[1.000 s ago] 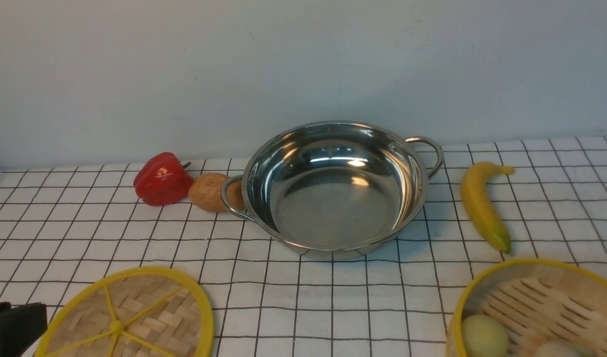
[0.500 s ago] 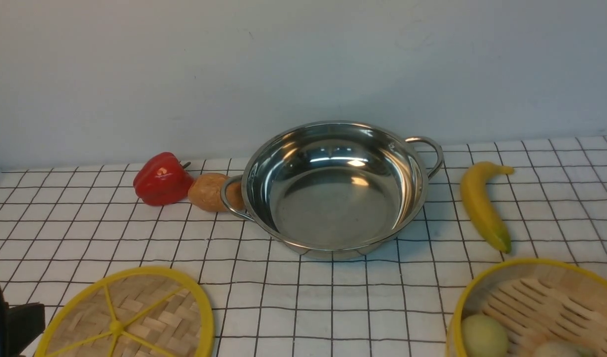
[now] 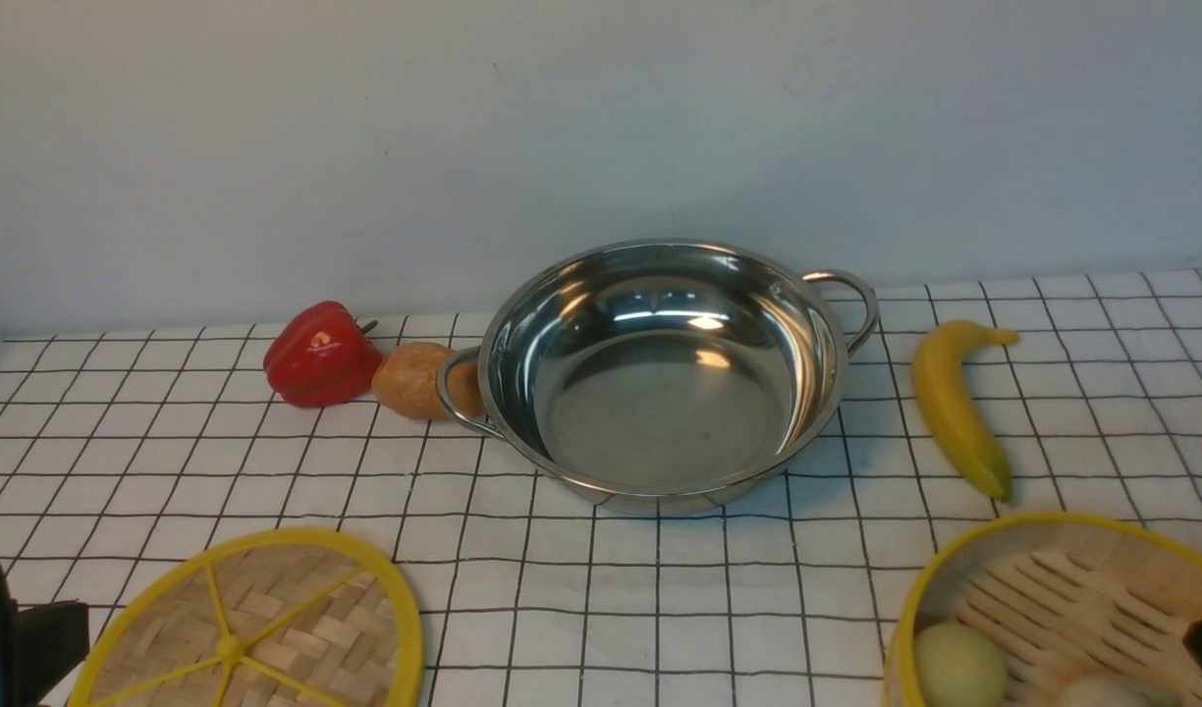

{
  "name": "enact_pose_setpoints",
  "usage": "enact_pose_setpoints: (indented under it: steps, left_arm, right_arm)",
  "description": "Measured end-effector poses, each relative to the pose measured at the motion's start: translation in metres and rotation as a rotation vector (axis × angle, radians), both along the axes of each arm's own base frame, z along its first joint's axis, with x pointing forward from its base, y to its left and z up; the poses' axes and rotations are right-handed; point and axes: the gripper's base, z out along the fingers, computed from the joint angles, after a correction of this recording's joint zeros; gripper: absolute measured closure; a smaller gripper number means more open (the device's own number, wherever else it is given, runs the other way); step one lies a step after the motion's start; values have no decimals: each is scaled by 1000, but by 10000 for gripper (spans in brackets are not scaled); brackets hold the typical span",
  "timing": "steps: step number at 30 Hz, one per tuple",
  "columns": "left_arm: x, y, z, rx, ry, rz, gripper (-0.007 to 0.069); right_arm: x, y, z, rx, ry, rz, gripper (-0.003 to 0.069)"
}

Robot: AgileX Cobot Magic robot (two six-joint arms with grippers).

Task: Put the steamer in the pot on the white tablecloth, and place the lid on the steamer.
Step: 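Reach for and grasp the rim of the bamboo steamer holding the buns with the right gripper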

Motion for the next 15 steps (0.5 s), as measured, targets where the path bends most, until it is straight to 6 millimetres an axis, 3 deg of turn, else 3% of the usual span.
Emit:
enact_pose_setpoints:
  steps: [2,3,11,15]
  left_arm:
    - [0,0,0,0,2,-1,382]
    - [0,0,0,0,2,-1,382]
    - [0,0,0,0,7,-2,382]
    - [-1,0,-1,0,8,-3,382]
  right_arm:
    - [1,0,3,-2,1,-13,589]
    - [2,0,3,-1,-1,-16,601]
    - [24,0,46,2,-11,1,602]
    - [40,5,76,59,-55,32,602]
